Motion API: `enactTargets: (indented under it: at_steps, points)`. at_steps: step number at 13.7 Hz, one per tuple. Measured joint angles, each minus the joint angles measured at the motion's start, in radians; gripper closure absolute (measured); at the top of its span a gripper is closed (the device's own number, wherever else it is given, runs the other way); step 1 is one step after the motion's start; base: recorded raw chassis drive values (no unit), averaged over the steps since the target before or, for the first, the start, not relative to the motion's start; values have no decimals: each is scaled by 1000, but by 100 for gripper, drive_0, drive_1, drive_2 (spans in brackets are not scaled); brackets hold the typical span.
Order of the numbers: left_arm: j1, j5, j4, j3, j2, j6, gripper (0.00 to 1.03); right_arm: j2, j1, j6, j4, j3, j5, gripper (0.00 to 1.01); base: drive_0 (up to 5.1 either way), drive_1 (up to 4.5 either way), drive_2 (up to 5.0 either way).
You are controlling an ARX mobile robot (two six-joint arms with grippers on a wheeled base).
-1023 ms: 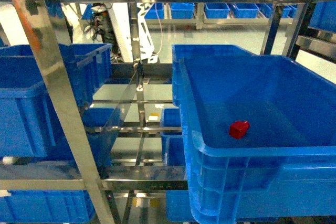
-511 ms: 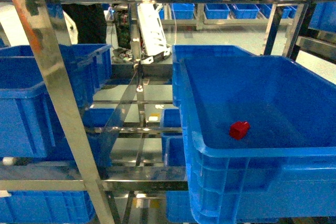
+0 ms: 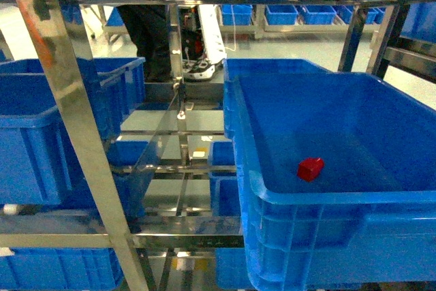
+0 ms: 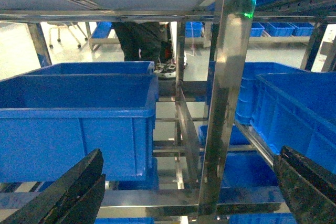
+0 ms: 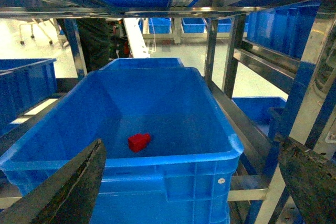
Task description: Pick red block from blue box to shelf
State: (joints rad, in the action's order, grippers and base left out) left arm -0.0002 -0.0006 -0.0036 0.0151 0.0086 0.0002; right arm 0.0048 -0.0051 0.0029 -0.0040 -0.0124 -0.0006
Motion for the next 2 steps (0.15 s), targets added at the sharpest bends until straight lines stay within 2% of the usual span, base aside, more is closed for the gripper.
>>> enactTargets:
  at_steps: [2]
  points:
    - [0,0,0,0,0,0,5,0,0,0,0,0,0,3,0,0,0]
